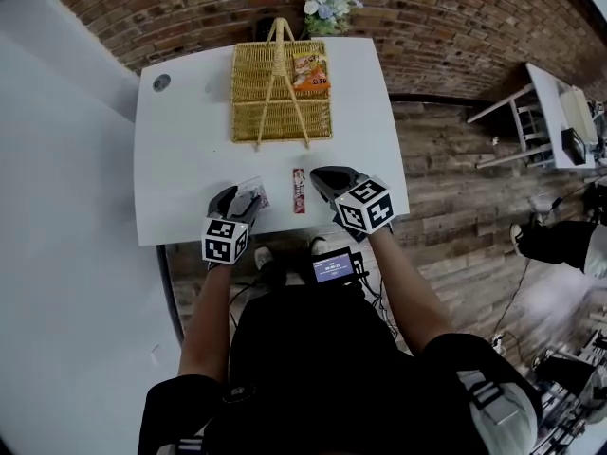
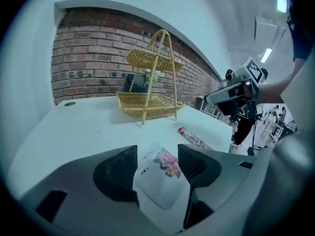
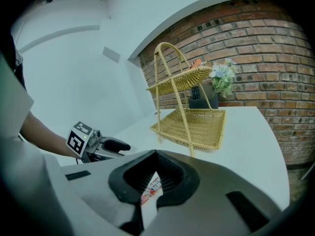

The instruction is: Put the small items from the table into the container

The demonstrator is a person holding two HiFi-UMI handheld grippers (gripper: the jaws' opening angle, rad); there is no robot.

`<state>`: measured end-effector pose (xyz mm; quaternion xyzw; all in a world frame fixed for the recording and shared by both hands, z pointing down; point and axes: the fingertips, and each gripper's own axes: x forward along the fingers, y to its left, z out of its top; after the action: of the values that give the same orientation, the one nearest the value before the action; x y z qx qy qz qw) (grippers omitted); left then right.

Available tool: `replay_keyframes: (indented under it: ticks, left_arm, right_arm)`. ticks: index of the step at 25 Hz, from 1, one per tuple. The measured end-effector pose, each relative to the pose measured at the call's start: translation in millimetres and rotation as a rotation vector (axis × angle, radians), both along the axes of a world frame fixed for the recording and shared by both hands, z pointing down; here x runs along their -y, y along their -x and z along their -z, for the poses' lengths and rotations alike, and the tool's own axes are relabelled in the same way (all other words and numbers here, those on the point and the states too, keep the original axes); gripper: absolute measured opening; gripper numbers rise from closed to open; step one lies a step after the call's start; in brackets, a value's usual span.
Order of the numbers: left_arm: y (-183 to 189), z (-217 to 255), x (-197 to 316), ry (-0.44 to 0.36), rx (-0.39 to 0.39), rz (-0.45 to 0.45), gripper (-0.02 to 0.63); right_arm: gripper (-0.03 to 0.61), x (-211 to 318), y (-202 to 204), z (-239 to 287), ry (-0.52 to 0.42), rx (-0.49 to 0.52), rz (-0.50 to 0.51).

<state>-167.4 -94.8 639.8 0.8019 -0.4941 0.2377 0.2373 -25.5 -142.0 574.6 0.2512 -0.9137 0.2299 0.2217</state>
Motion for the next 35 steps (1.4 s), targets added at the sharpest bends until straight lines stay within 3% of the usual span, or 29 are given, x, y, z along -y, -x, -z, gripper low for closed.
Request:
replay_keyframes:
  ticks: [6, 12, 19, 21, 23, 35]
  left_arm:
    - [-3, -27, -7, 0.070, 0.047, -0.016, 0.249]
    - [0, -33, -4, 0.068, 0.120, 0.000, 0.236]
    - [-1, -34, -3, 0.070, 0.133, -0.009, 0.137]
    - [-3, -36, -4, 0.067, 0.148, -0.017, 0.038]
    - [-5, -35, -3, 0.067, 0.147, -0.011, 0.008]
    - [-6, -21, -9, 0.037, 0.126, -0.040, 0.029]
  right_arm:
    - [0.014, -2, -3, -8, 0.019, -0.009, -0.003]
    - [0.014, 2, -11, -11, 0.026, -0.013, -0.014]
    - [0.014, 4, -12, -13, 0.026, -0.011, -0.020]
    - [0.014, 5, -11, -11, 0.023, -0.009, -0.021]
    - [0.014, 6, -11, -9, 0.019, -0.008, -0.022]
    - [0.014, 3, -8, -8, 0.020, 0.004, -0.019]
